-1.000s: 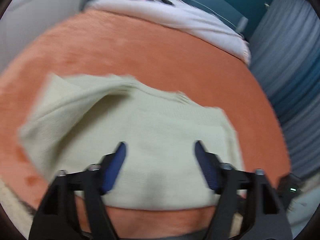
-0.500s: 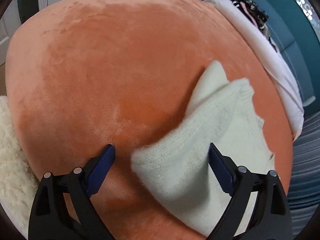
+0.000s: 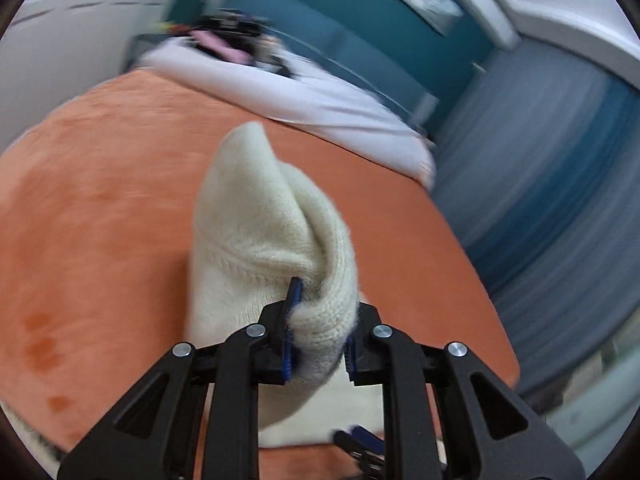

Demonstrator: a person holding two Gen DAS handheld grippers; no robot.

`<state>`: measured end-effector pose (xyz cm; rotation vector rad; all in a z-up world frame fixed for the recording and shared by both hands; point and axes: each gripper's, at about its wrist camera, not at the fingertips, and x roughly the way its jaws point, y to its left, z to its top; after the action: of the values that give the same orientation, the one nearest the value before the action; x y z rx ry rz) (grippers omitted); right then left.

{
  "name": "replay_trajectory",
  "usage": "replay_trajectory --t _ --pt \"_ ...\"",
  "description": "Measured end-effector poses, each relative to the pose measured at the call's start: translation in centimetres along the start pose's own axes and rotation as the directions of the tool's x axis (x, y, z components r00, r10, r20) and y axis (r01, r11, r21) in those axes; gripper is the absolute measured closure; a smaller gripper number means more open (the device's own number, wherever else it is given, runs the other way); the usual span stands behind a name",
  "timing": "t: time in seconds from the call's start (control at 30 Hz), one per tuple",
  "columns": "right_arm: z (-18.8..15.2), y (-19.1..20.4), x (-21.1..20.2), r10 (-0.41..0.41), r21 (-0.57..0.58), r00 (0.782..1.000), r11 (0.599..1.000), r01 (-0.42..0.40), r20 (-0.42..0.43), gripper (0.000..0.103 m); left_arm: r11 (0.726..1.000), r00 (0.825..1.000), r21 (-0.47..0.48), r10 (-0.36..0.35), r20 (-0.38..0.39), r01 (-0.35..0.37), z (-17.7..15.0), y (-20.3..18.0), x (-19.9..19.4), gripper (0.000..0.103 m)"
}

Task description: Fold small clothes

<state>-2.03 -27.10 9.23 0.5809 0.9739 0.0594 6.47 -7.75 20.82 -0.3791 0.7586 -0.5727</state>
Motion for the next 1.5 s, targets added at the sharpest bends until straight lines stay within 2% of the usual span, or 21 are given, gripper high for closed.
replay_trajectory --t 0.1,0.23,0.33,0.37,0.43,0.6,0.77,0.8,0.83,0.87,0.93,1.0,1.07,1.1,1.17,1.2,1.23,1.27,1.37,1.43,1.5 --pt "0.2 -3.4 -2.0 -0.009 0.081 0.999 0.997 0.005 0.052 0.056 0.991 0.987 0.127 -0.006 -0.16 0.027 -4.1 -4.9 6.0 0.083" --pt "-0.1 -8.1 -4.1 -0.021 0.216 0.997 0.976 0.004 0.078 0.055 0.976 0.927 0.205 0.149 -0.344 -0.081 -10.7 -4.9 11.7 0.078" --pt "-0.2 -9.4 -5.9 -0.013 0.23 0.992 0.973 -0.016 0.123 0.043 0.98 0.963 0.19 0.098 -0.252 -0.05 -11.9 -3.5 7.2 0.052" --pt "-0.1 -9.5 -6.2 -0.012 0.221 0.991 0.975 -0.019 0.134 0.04 0.97 0.967 0.233 0.128 -0.218 -0.076 -12.1 -3.2 5.8 0.034" --pt "0.3 -9.5 -6.0 0.023 0.215 0.991 0.975 -0.051 0.131 0.037 0.94 0.969 0.304 0.205 -0.135 -0.157 -12.2 -2.2 3.3 0.018" --pt "2.8 -7.7 -2.7 0.206 0.258 0.975 0.941 -0.22 0.08 0.031 0.874 0.91 0.368 0.391 -0.14 -0.319 -13.2 1.8 2.3 0.015" --pt "5.7 -3.0 2.0 0.152 0.178 0.986 0.974 -0.138 -0.07 0.026 0.865 0.896 0.377 0.414 -0.161 -0.332 -15.0 3.6 3.2 0.015" --pt "6.2 -2.3 2.9 0.117 0.15 0.989 0.983 -0.103 -0.091 0.033 0.861 0.892 0.376 0.423 -0.158 -0.342 -15.1 3.9 3.4 0.015" --pt "6.6 -1.5 3.4 0.086 0.123 0.991 0.99 -0.073 -0.104 0.065 0.855 0.885 0.374 0.44 -0.154 -0.361 -15.0 4.2 3.9 0.018" --pt "7.2 -0.4 3.5 0.04 0.075 0.993 0.997 -0.032 -0.109 0.082 0.861 0.885 0.357 0.437 -0.159 -0.362 -14.9 4.5 4.3 0.041" --pt "8.7 1.9 1.0 0.091 -0.005 0.995 0.996 -0.091 -0.035 0.085 0.892 0.889 0.281 0.414 -0.197 -0.353 -13.8 5.3 4.2 0.074" --pt "10.3 3.2 -4.1 0.258 -0.043 0.962 0.966 -0.256 0.093 0.095 0.925 0.911 0.194 0.364 -0.194 -0.328 -12.8 6.0 3.2 0.081" --pt "10.7 2.6 -8.0 0.316 -0.069 0.93 0.949 -0.309 0.186 0.096 0.923 0.916 0.206 0.361 -0.178 -0.324 -12.6 5.7 2.8 0.086" --pt "10.4 1.4 -8.8 0.299 -0.067 0.928 0.954 -0.292 0.221 0.098 0.918 0.911 0.223 0.37 -0.182 -0.328 -12.9 5.5 3.0 0.086" --pt "9.4 -3.2 -6.2 0.118 0.0 0.975 0.993 -0.121 0.19 0.103 0.907 0.888 0.225 0.403 -0.222 -0.355 -13.7 6.0 4.0 0.087" --pt "8.7 -6.0 -3.4 -0.034 0.049 0.992 0.998 0.028 0.121 0.103 0.899 0.869 0.214 0.428 -0.249 -0.381 -14.2 6.6 4.6 0.087" --pt "7.4 -9.5 -0.3 -0.182 0.1 0.983 0.979 0.18 0.008 0.103 0.9 0.86 0.201 0.431 -0.273 -0.387 -14.5 7.1 4.9 0.087" --pt "6.2 -11.9 1.1 -0.185 0.16 0.981 0.968 0.193 -0.066 0.103 0.902 0.861 0.199 0.426 -0.278 -0.383 -14.7 7.2 4.9 0.087" --pt "4.3 -13.9 -2.0 0.008 0.352 0.998 0.936 -0.031 0.067 0.09 0.894 0.862 0.235 0.436 -0.261 -0.381 -14.8 6.7 4.5 0.086" --pt "4.7 -12.8 -3.4 0.026 0.345 0.994 0.936 -0.063 0.11 0.051 0.891 0.859 0.239 0.442 -0.257 -0.387 -15.0 6.7 4.6 0.087" --pt "5.9 -10.6 -3.6 0.077 0.276 0.991 0.955 -0.105 0.112 0.032 0.887 0.856 0.241 0.449 -0.256 -0.393 -15.1 6.7 4.9 0.087"
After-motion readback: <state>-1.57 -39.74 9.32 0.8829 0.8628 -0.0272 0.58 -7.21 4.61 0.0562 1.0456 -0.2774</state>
